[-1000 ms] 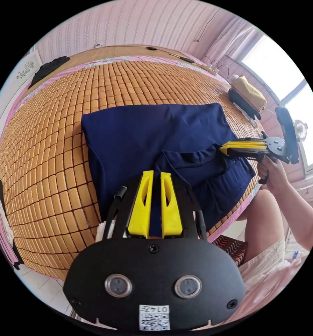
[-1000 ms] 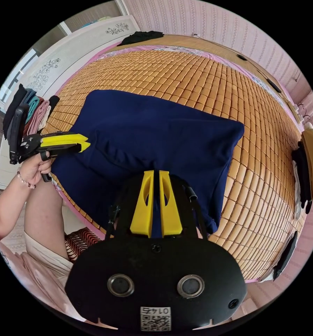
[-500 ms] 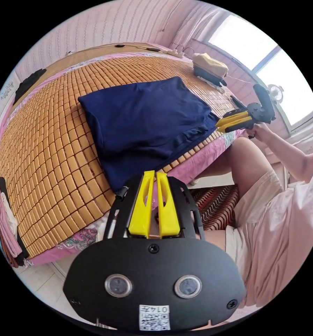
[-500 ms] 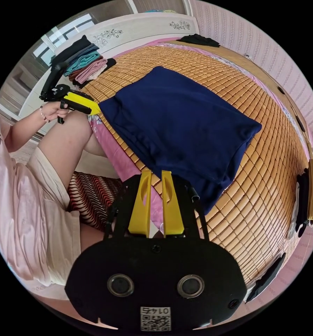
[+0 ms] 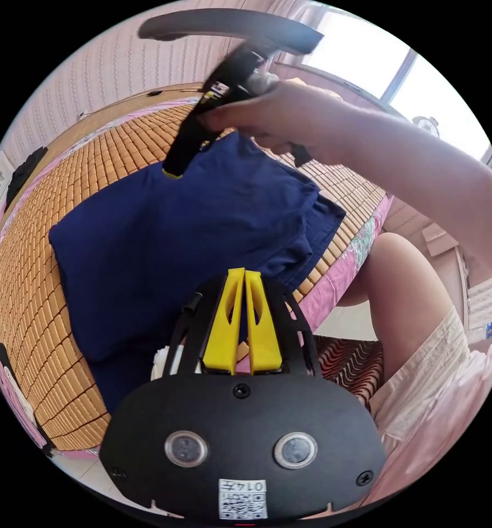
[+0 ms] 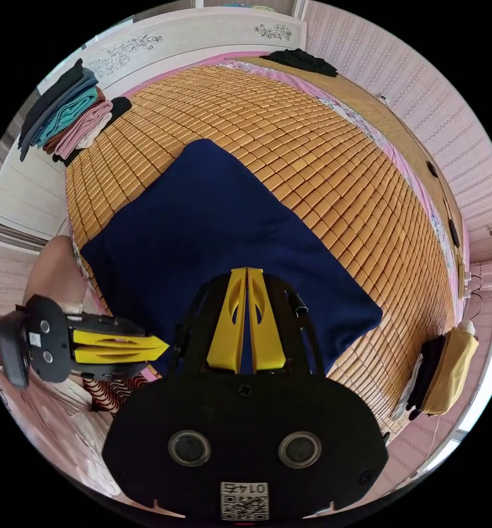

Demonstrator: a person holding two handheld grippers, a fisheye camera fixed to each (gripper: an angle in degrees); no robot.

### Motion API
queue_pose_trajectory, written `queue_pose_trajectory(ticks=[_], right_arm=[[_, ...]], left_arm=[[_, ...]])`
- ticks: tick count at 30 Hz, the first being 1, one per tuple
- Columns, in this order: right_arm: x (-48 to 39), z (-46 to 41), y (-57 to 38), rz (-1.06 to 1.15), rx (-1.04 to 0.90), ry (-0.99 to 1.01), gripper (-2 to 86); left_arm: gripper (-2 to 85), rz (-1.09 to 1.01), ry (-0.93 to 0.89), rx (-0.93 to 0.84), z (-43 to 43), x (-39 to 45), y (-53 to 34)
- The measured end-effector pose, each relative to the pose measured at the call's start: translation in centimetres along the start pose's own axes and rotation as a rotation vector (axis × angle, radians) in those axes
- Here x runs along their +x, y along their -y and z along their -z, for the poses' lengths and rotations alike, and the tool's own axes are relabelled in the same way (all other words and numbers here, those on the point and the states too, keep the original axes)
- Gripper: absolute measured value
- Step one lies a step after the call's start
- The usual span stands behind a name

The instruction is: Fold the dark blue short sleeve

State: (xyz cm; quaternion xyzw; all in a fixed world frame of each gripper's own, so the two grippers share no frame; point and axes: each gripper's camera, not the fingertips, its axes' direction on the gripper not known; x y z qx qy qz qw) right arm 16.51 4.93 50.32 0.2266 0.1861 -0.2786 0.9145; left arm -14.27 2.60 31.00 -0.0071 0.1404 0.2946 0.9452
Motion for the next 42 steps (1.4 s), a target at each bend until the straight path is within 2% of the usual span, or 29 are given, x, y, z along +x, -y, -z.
queue_pose_trajectory(ticks=[2,3,4,6,10,12,17,20,22,24,26,28,31,35,42], right_arm=[[0.4,-2.0,1.8,0.002,-0.075,-0.014,-0.6],[0.5,-4.2,2.6,0.032,-0.194,-0.017,-0.6],[0.5,-4.0,3.0,0.052,-0.156,-0.038,-0.6],[0.7,-4.3,4.2,0.107,-0.248,-0.024,-0.6],[3.3,-4.0,6.3,0.058,-0.197,-0.024,-0.5],[4.4,-6.1,6.9,0.028,-0.252,-0.008,-0.5],[7.2,-6.1,5.6,-0.03,-0.197,0.108,-0.4],[10.0,-2.8,-0.3,-0.18,0.035,0.194,-0.1],[11.9,-0.7,-8.2,-0.333,0.172,0.227,0.4],[12.8,-0.4,-15.1,-0.486,0.228,0.172,1.3],[13.2,-1.3,-21.1,-0.605,0.188,0.162,3.4],[13.1,-2.5,-27.5,-0.717,0.181,0.227,7.8],[12.8,-4.7,-31.2,-0.752,0.143,0.295,9.0],[13.9,-7.7,-33.3,-0.768,0.083,0.327,4.2],[16.9,-7.5,-39.8,-0.81,0.308,0.619,1.4]], left_arm=[[-1.0,-0.021,0.016,-0.001,-1.0,0.9,-0.4],[-1.0,-0.031,0.017,-0.006,-1.2,1.2,-0.4],[-1.0,-0.039,0.02,0.005,-1.4,1.5,-0.7],[-1.0,-0.03,0.01,0.015,-1.7,1.8,-0.9],[-1.0,-0.012,-0.017,0.018,-2.4,2.4,-0.9],[-1.0,-0.018,-0.018,0.022,-2.7,2.8,-1.0],[-0.5,-0.011,-0.027,0.036,-3.4,3.7,-1.0],[0.7,-0.038,-0.019,0.066,-2.8,4.5,-1.2],[2.1,-0.078,-0.024,0.132,-2.0,5.2,-1.4],[4.7,-0.11,-0.031,0.159,-1.7,6.1,-1.3],[8.1,-0.149,-0.052,0.174,-2.2,7.6,-0.7],[9.7,-0.187,-0.059,0.162,-2.7,9.0,0.1],[12.6,-0.267,-0.073,0.187,-2.8,11.8,1.4],[15.5,-0.348,-0.01,0.188,-3.8,15.3,3.4],[21.9,-0.364,0.032,0.136,-6.0,18.8,6.8]])
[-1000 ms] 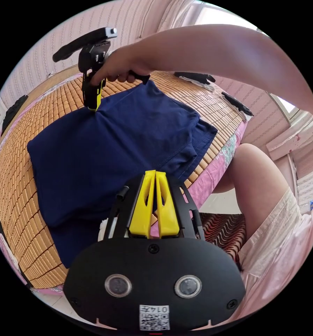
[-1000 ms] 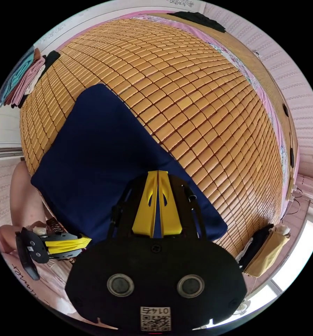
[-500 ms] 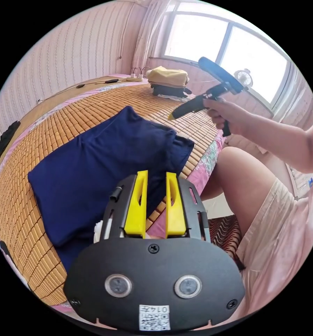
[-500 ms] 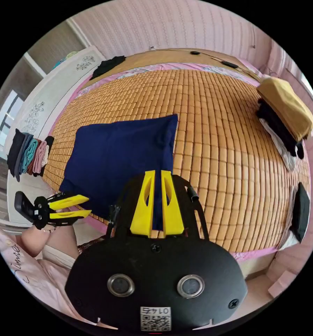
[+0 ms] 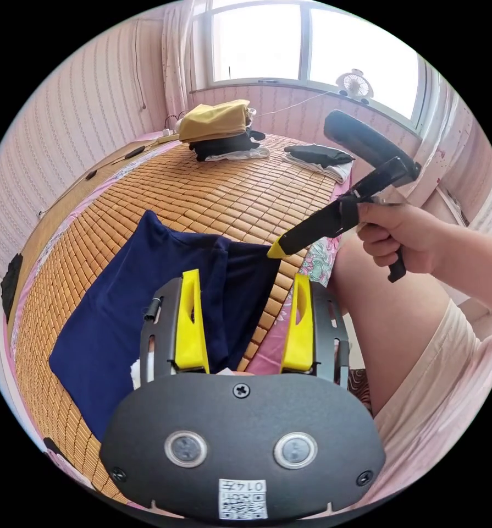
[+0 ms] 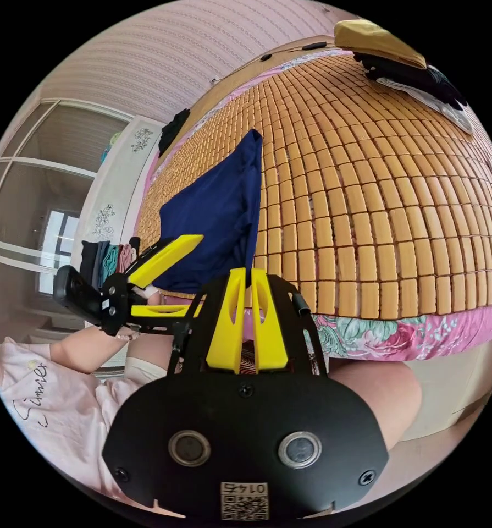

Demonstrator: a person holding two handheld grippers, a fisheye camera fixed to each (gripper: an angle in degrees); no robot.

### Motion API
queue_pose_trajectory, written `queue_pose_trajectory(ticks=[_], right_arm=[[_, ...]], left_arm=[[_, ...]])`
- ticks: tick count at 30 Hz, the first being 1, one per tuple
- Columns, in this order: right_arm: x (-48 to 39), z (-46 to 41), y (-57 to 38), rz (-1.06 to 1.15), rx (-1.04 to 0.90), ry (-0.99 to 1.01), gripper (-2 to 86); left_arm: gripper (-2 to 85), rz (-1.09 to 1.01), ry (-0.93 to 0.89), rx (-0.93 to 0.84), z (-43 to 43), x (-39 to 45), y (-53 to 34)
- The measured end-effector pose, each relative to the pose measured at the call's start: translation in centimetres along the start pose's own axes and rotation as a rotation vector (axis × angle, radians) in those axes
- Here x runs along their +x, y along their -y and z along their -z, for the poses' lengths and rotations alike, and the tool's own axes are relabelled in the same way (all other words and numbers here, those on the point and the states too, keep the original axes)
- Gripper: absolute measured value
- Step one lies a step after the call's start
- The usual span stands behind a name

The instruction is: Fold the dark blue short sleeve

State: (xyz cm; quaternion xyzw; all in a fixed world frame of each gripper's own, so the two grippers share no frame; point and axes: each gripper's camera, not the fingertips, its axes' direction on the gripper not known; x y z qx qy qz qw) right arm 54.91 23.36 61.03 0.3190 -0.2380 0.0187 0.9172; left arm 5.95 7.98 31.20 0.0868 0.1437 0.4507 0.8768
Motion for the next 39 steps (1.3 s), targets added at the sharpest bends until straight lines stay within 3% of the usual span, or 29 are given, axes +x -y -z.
queue_pose_trajectory(ticks=[3,8,12,18,23,28,34,39], right_arm=[[1.0,1.4,-1.2,0.005,-0.001,0.133,1.3],[1.7,2.1,-3.6,0.09,-0.065,0.225,2.2],[6.8,3.4,-5.1,-0.043,0.062,0.127,6.3],[12.0,0.5,-3.9,-0.174,0.079,0.201,13.7],[13.8,-1.3,-2.4,-0.224,0.115,0.293,9.7],[16.2,-1.8,-2.1,-0.433,0.205,0.352,3.8],[16.3,2.0,-1.7,-0.36,0.307,0.435,1.4],[14.0,9.9,-1.6,-0.232,0.403,0.316,1.1]], left_arm=[[19.5,-0.023,-0.017,-0.05,-1.0,0.9,0.9],[1.2,-0.086,0.014,-0.094,0.0,3.7,0.4],[-0.2,-0.076,-0.026,-0.135,1.0,4.6,-0.8],[-0.6,-0.018,-0.042,-0.146,3.0,4.2,-2.4],[-0.7,0.033,-0.071,-0.143,4.2,2.6,-3.1],[-0.7,0.023,-0.084,-0.14,4.6,1.7,-3.5],[-0.8,0.018,-0.121,-0.062,5.1,0.6,-3.3],[-0.7,-0.051,-0.27,0.076,4.9,0.9,-1.5]])
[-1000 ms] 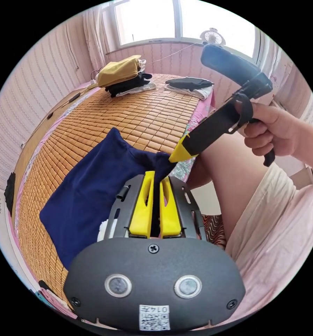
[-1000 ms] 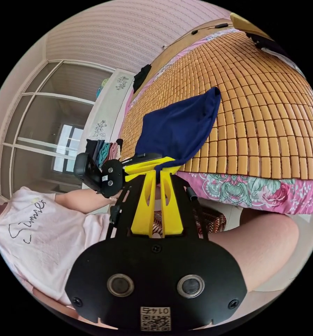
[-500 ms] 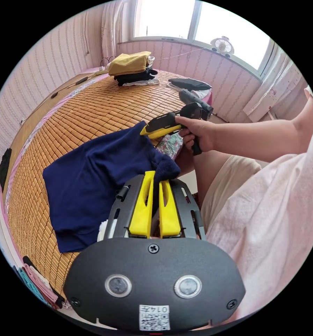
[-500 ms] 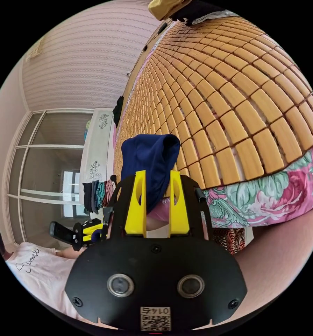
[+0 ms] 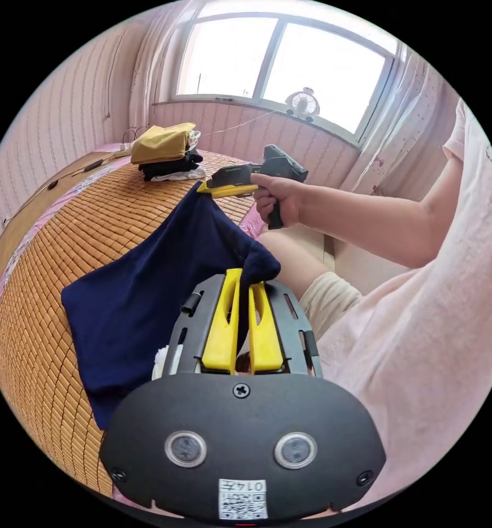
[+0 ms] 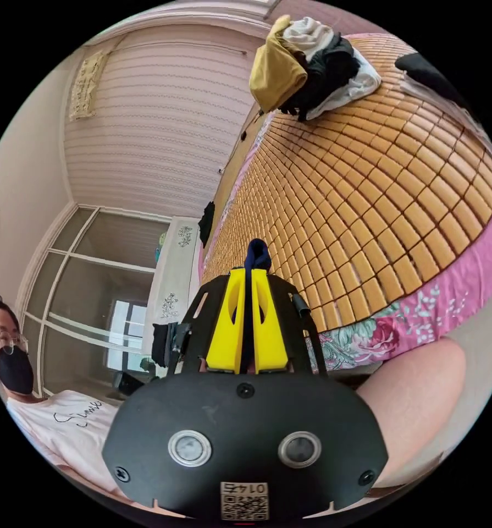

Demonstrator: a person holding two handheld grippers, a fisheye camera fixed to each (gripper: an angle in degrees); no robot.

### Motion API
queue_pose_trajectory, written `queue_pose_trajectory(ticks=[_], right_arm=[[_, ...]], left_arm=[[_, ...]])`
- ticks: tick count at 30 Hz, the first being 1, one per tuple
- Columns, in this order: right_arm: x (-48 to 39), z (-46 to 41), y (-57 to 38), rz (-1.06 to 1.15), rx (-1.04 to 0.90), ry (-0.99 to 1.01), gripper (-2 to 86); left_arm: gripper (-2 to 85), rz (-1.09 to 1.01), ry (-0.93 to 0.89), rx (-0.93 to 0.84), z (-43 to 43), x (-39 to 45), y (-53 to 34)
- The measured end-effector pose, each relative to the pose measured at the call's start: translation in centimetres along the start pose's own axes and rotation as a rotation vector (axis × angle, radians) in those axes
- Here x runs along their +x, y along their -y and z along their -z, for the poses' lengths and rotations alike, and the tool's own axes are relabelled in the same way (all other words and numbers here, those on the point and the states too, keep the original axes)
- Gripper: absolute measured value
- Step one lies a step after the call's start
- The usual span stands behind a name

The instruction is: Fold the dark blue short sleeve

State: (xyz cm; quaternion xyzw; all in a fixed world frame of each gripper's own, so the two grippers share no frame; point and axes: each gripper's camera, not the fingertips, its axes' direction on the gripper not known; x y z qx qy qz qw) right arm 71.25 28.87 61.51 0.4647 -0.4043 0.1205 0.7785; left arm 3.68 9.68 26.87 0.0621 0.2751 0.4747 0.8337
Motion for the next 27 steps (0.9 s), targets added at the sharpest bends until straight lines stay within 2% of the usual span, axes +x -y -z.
queue_pose_trajectory(ticks=[5,7,12,16,20,24,27], right_arm=[[-6.2,1.6,2.4,0.124,-0.061,-0.214,1.0],[-8.8,-1.2,3.6,0.18,-0.143,-0.326,1.0],[-12.2,-11.0,4.9,0.233,-0.269,-0.316,1.2],[-13.2,-19.8,4.8,0.173,-0.322,-0.444,1.7],[-14.0,-24.7,4.5,0.135,-0.386,-0.452,2.5],[-17.2,-25.8,4.6,0.296,-0.423,-0.41,3.7],[-19.0,-25.5,5.0,0.433,-0.445,-0.452,5.9]], left_arm=[[-0.8,0.12,-0.159,0.136,-0.3,-2.3,0.1],[-0.8,0.197,-0.139,0.159,0.3,-3.7,-1.0],[-0.8,0.482,-0.013,0.187,2.2,-8.0,-5.4],[-0.7,0.721,0.069,0.145,2.3,-12.2,-9.4],[0.0,0.938,0.076,0.028,1.3,-15.3,-13.2],[0.9,1.003,0.105,-0.054,1.8,-15.6,-15.1],[3.4,1.034,0.095,-0.108,2.6,-15.4,-16.5]])
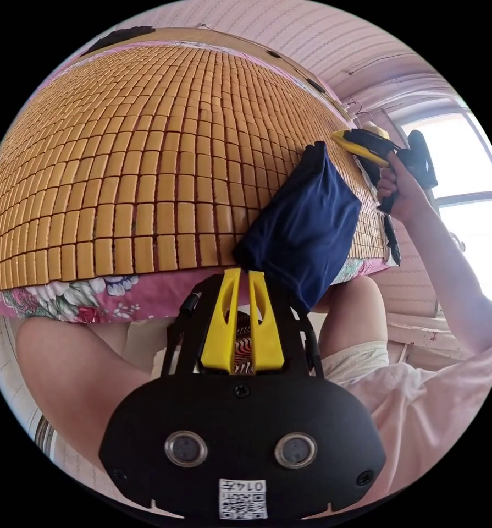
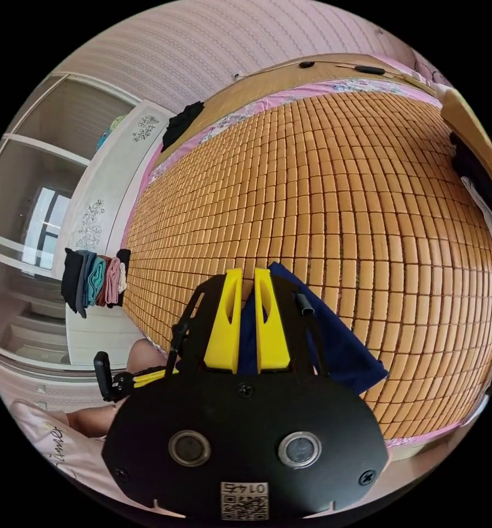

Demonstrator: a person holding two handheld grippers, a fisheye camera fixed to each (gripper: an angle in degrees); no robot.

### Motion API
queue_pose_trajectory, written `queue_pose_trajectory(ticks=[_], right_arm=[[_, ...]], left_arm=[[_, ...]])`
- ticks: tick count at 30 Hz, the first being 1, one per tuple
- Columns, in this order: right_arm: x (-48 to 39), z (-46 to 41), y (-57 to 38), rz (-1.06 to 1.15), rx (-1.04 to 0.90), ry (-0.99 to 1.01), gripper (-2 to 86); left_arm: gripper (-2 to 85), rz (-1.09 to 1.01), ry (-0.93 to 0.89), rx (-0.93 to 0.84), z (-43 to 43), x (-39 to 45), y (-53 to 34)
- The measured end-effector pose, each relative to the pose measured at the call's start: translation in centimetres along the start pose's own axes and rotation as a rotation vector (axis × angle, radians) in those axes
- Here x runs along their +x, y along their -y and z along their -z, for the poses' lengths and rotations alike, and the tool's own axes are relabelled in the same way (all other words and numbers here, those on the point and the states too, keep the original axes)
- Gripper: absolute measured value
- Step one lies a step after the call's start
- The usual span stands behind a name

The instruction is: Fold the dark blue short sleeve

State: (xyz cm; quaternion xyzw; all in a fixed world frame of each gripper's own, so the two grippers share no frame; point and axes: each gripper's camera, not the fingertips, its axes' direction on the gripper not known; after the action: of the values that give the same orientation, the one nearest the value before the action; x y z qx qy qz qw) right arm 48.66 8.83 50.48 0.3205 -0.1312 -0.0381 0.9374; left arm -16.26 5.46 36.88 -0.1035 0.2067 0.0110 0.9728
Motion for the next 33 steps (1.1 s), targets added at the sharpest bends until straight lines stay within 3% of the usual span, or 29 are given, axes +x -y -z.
queue_pose_trajectory(ticks=[4,8,14,18,21,25,33], right_arm=[[-1.5,-0.9,0.7,0.177,-0.136,-0.196,12.5],[-3.6,-3.1,0.7,0.307,-0.262,-0.272,13.5],[-7.2,-5.4,-0.1,0.381,-0.345,-0.392,10.6],[-9.3,-5.1,-1.9,0.431,-0.346,-0.397,3.9],[-9.5,-3.3,-3.5,0.365,-0.291,-0.329,2.5],[-9.9,3.0,-7.8,0.291,-0.051,-0.096,1.2],[-15.5,12.7,-18.4,0.403,0.295,0.036,0.6]], left_arm=[[7.7,-0.005,0.008,0.03,1.2,-0.8,-1.3],[10.2,-0.068,0.049,0.078,1.2,0.1,-1.8],[6.1,-0.098,0.161,0.054,-0.5,-0.2,-3.7],[2.9,-0.14,0.157,0.056,-0.3,-0.9,-5.6],[-0.1,-0.125,0.117,0.069,0.3,-1.8,-7.7],[-0.8,-0.206,0.11,0.165,2.6,-1.9,-12.3],[-0.9,-0.38,0.177,0.412,9.7,-1.9,-23.1]])
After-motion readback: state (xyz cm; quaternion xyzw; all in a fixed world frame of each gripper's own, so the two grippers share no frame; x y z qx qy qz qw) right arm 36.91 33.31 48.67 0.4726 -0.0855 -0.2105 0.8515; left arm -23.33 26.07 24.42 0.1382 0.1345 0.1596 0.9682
